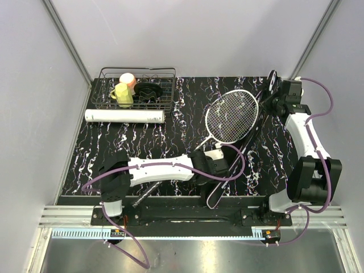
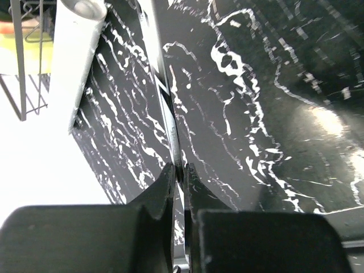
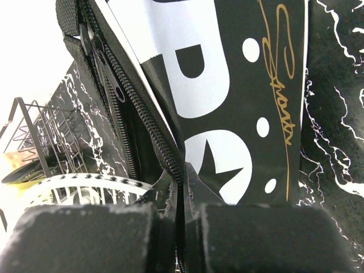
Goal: Pack up the badminton gear
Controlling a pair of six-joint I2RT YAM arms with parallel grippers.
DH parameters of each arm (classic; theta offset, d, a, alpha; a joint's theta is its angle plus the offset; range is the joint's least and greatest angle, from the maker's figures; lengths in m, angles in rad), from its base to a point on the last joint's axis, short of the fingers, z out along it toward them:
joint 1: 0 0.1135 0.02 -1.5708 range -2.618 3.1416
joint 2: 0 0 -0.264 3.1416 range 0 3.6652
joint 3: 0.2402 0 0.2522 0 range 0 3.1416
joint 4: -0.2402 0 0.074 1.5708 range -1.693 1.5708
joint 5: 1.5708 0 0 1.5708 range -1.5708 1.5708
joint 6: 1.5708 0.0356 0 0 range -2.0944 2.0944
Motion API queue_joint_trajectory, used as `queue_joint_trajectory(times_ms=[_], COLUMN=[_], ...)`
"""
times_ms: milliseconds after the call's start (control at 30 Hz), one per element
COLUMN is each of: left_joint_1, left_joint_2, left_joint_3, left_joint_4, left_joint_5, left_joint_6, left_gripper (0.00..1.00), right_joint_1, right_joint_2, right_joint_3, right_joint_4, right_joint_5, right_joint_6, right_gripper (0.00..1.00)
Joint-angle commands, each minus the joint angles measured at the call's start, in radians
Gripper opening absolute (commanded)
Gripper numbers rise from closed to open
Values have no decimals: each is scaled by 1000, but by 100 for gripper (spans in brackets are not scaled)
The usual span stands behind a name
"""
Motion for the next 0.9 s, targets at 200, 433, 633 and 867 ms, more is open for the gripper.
queue_joint_trajectory(times_ms=[200,433,633,867], left_joint_1=[-50,-76,-79,-76], left_joint_2=[-82,12,133,147], left_joint_3=[-40,94,253,311], left_joint_4=[-43,-46,-151,-101], left_joint_5=[-107,-48,-128,-113], left_joint_6=[-11,39,61,101], left_gripper=[0,0,0,0], right_joint_1=[14,14,16,16], right_joint_2=[-20,-18,-35,-37], right_joint_3=[75,64,25,6], right_joint_4=[47,66,99,110], right_joint_5=[-55,-112,-152,-177], right_joint_6=[39,68,102,96], right_gripper=[0,0,0,0])
